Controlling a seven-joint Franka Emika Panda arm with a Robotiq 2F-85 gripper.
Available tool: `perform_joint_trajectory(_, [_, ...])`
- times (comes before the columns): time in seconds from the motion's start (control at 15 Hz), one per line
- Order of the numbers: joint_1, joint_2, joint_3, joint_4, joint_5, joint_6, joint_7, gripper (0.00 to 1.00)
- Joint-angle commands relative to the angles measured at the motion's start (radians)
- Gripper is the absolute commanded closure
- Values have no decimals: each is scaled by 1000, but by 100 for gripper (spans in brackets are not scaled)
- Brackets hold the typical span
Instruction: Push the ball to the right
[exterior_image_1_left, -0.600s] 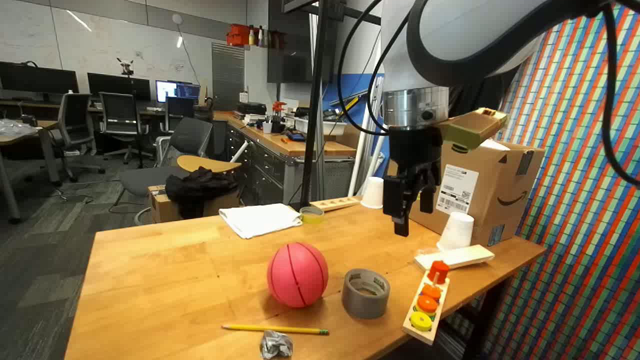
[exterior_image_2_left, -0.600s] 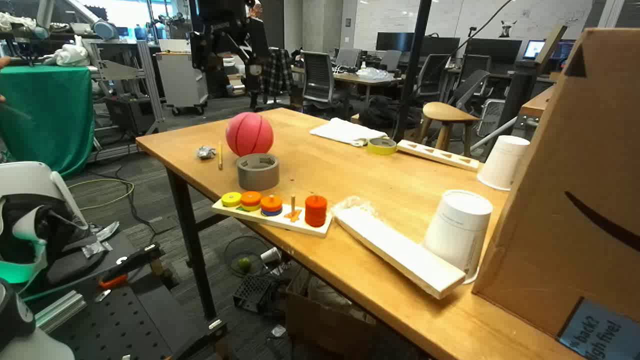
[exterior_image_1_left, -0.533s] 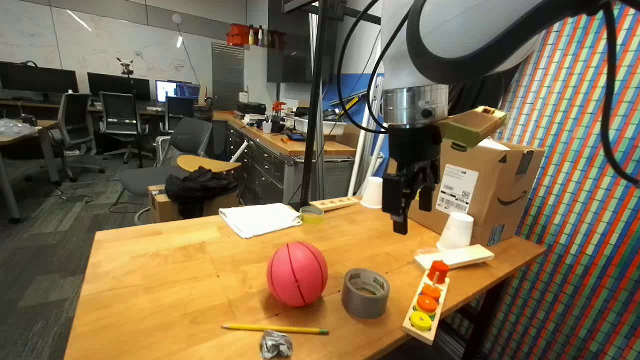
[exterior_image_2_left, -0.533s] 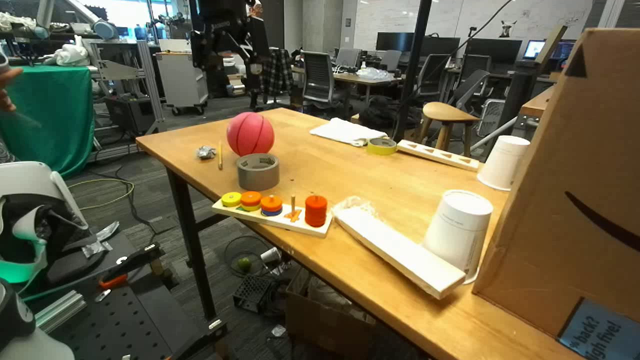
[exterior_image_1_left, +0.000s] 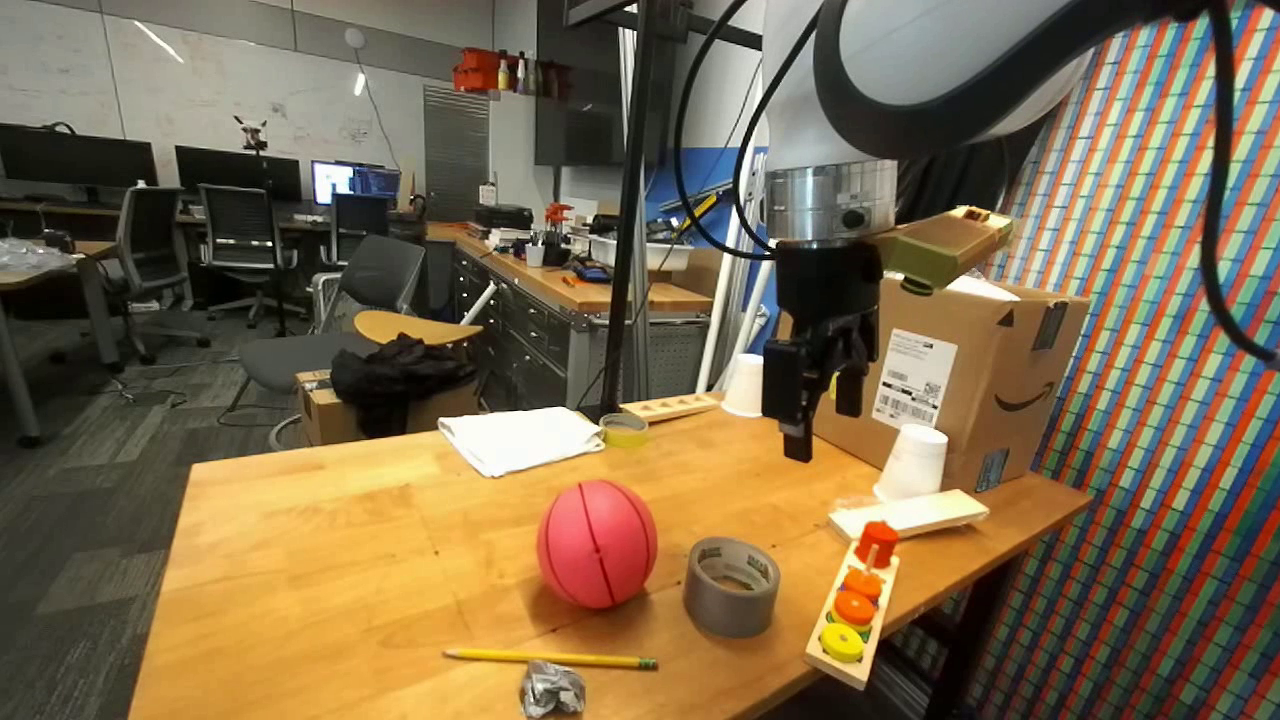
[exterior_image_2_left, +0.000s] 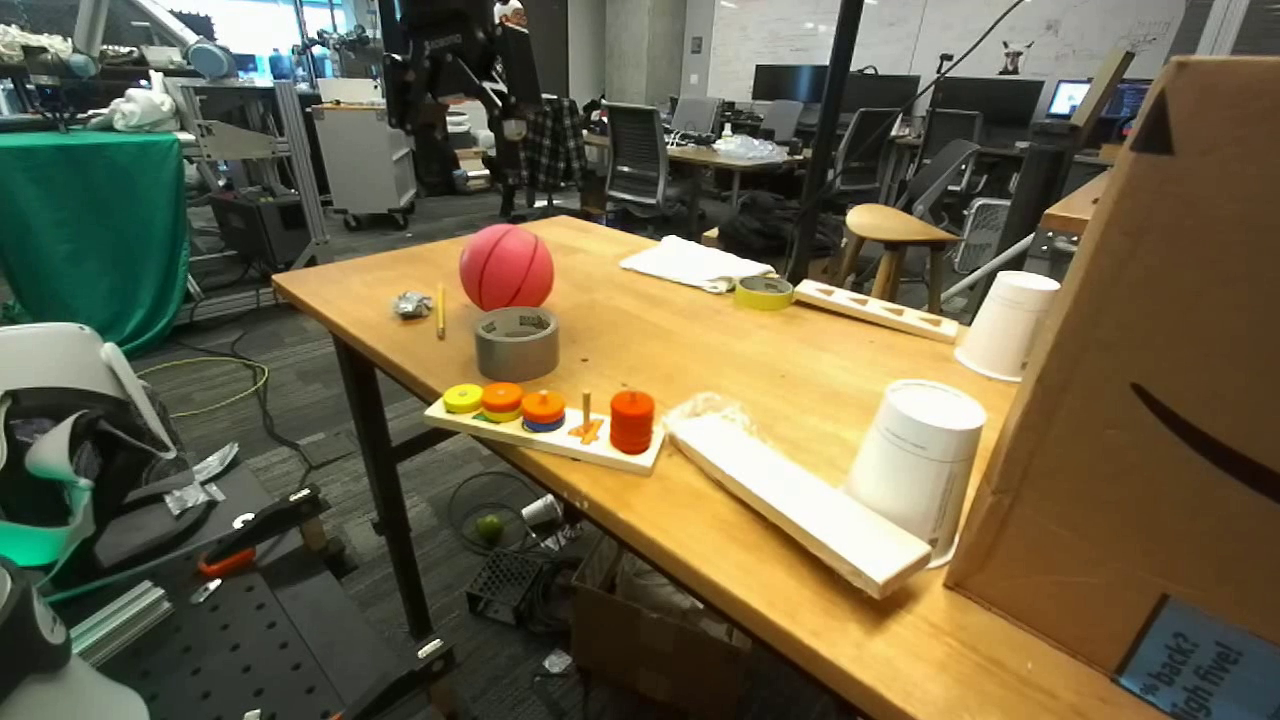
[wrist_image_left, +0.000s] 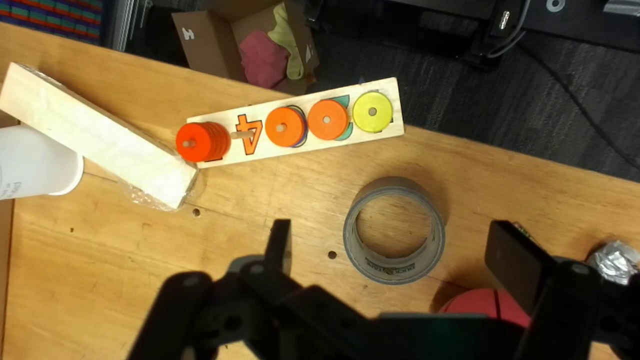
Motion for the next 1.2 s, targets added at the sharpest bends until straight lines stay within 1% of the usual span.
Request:
perform_joint_trajectory(0.0, [22, 2, -19, 2, -8, -3, 7, 0])
perform_joint_trajectory(0.6, [22, 2, -19, 2, -8, -3, 7, 0])
perform_joint_trajectory(0.73, [39, 19, -7, 2, -9, 24, -2, 0])
perform_joint_trajectory(1.07, [136, 46, 50, -5, 41, 106, 21, 0])
perform_joint_trajectory(1.13, [168, 63, 58, 2, 82, 128, 5, 0])
